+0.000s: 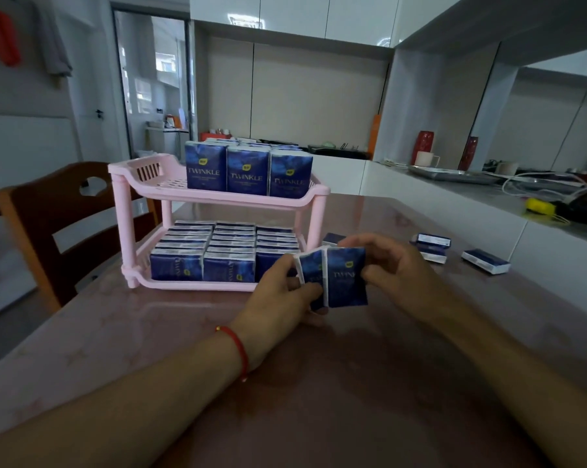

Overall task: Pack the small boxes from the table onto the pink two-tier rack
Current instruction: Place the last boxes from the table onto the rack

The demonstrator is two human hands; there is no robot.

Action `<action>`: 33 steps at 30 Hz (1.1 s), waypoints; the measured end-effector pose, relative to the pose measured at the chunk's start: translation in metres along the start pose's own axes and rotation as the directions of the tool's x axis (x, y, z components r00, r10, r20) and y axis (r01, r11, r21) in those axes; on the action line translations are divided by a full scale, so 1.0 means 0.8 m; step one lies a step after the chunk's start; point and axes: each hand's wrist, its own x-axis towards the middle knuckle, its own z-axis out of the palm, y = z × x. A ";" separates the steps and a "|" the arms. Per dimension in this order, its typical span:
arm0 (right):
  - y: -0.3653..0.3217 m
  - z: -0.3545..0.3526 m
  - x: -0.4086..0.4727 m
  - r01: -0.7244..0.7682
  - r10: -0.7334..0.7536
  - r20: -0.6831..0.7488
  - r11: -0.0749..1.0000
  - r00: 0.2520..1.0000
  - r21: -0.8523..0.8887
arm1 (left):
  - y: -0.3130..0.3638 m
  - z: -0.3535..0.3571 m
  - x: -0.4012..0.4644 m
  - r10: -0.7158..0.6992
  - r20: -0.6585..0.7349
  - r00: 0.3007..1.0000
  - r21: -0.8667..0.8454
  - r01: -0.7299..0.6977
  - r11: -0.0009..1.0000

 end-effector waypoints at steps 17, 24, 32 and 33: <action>-0.039 0.025 0.001 0.133 -0.110 0.086 0.933 0.990 -0.334 | 0.029 -0.040 -0.014 0.237 0.238 0.942 0.527 -0.330 0.783; -0.133 0.040 0.031 0.191 -0.075 0.263 0.874 0.962 -0.448 | 0.069 -0.106 -0.039 0.372 0.289 0.882 0.616 -0.469 0.633; -0.256 0.045 0.124 0.216 -0.168 0.176 0.927 0.970 -0.306 | 0.075 -0.211 -0.045 0.816 -0.393 0.424 0.842 -0.191 0.505; -0.264 0.050 0.141 0.213 -0.172 0.162 0.934 0.972 -0.288 | 0.069 -0.218 -0.038 0.776 -0.442 0.450 0.821 -0.146 0.552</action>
